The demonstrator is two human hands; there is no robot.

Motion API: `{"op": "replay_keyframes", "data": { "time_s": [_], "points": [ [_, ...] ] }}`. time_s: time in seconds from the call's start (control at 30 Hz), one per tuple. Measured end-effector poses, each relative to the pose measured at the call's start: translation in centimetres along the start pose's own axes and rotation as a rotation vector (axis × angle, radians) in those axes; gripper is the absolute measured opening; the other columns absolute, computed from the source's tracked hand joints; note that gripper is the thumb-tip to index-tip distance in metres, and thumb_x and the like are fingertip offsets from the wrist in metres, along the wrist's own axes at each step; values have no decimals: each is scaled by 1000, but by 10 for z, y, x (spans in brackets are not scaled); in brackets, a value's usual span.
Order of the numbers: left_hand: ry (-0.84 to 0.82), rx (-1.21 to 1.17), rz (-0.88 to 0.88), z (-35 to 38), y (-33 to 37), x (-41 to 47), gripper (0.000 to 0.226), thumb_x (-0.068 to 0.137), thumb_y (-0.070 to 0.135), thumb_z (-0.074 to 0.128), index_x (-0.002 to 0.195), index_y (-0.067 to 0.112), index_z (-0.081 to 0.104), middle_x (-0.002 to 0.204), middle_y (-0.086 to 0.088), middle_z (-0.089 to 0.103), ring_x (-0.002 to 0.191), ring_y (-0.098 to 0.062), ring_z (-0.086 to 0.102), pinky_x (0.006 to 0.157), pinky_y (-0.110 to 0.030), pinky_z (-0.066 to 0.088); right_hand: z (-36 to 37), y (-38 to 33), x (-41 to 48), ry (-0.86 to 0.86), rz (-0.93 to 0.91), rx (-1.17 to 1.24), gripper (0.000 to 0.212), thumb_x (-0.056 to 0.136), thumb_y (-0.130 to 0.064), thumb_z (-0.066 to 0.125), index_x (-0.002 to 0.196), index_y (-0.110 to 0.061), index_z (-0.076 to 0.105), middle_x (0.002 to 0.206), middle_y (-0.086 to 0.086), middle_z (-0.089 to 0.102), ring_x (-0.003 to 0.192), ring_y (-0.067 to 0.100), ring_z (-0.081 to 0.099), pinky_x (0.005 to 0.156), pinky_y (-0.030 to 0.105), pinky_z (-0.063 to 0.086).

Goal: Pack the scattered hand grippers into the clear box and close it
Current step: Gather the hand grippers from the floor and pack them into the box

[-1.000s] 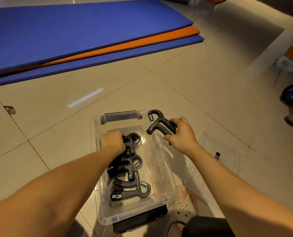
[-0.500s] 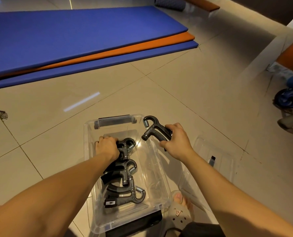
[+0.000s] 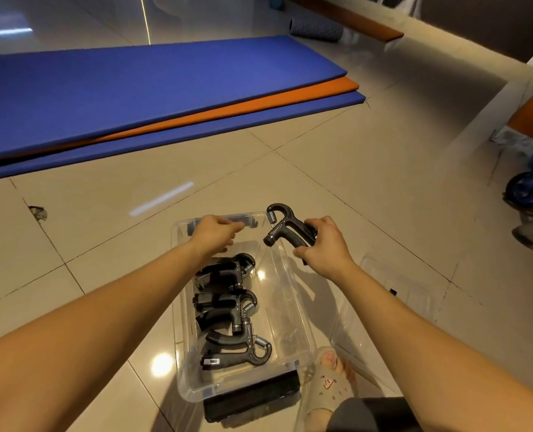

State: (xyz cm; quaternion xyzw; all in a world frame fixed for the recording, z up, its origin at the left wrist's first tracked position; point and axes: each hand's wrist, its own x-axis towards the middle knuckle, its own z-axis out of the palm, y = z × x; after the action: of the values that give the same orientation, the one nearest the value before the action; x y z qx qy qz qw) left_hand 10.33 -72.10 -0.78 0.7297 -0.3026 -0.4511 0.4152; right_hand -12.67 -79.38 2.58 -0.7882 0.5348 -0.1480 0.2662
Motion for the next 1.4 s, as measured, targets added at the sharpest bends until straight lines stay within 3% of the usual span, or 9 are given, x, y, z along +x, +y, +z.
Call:
{"op": "replay_keyframes", "data": {
  "time_s": [0.13,0.33,0.47,0.67,0.83,0.97,1.1,1.23,1.4],
  "points": [
    [-168,-118,43,0,32,-32,36,90,47,69,111,19,71,100,-5,75,92,-20,73,82,-36,59,1,-17,-6,3,-63,9,54,72,-16,81,123,-15,63,109,-2,47,85,12,54,71,21,45],
    [-2,-247,85,1,38,-48,54,92,32,72,140,15,52,101,-7,75,88,-21,74,71,-31,54,5,-33,-17,-17,-139,39,55,75,-18,80,126,-15,61,110,-3,47,83,4,51,77,25,48],
    [20,-237,52,-10,29,-54,51,88,32,76,131,9,60,99,-6,76,87,-22,75,77,-36,59,10,-43,-25,-43,-196,48,60,77,-18,79,132,-14,58,113,-4,47,88,7,52,82,24,47],
    [119,-401,76,-13,20,-58,40,84,23,81,120,11,66,80,1,78,73,-17,76,66,-29,55,14,-51,-32,-50,-257,67,64,78,-21,80,137,-17,55,113,-7,45,96,11,56,86,22,46],
    [169,-474,96,-13,25,-57,38,85,21,80,119,13,66,81,-2,78,70,-17,75,57,-25,55,15,-55,-31,-21,-309,46,66,77,-26,82,136,-19,53,116,-11,44,99,10,55,88,20,45],
    [200,-513,116,-16,33,-54,34,84,19,80,116,12,69,89,-7,77,69,-15,73,62,-27,54,8,-60,-23,-43,-347,38,66,76,-31,83,134,-23,52,118,-13,45,102,8,56,91,23,48],
    [204,-400,277,-16,42,-56,30,88,24,76,117,21,71,91,-1,76,80,-10,74,66,-22,53,-14,-75,-7,6,-253,130,51,84,-43,77,128,-25,60,115,-10,56,102,6,59,86,26,52],
    [170,-262,404,-11,51,-63,26,85,32,78,111,28,73,96,7,75,91,-10,71,71,-23,55,-34,-96,-1,20,-54,452,24,94,-45,63,105,-26,71,86,-1,71,76,13,67,63,25,52],
    [132,12,557,-1,60,-72,21,79,33,83,98,34,75,96,12,69,89,2,61,69,-13,47,-39,-110,-5,-51,97,560,34,96,-49,61,96,-17,72,67,2,71,53,9,61,50,25,48]
  ]
}}
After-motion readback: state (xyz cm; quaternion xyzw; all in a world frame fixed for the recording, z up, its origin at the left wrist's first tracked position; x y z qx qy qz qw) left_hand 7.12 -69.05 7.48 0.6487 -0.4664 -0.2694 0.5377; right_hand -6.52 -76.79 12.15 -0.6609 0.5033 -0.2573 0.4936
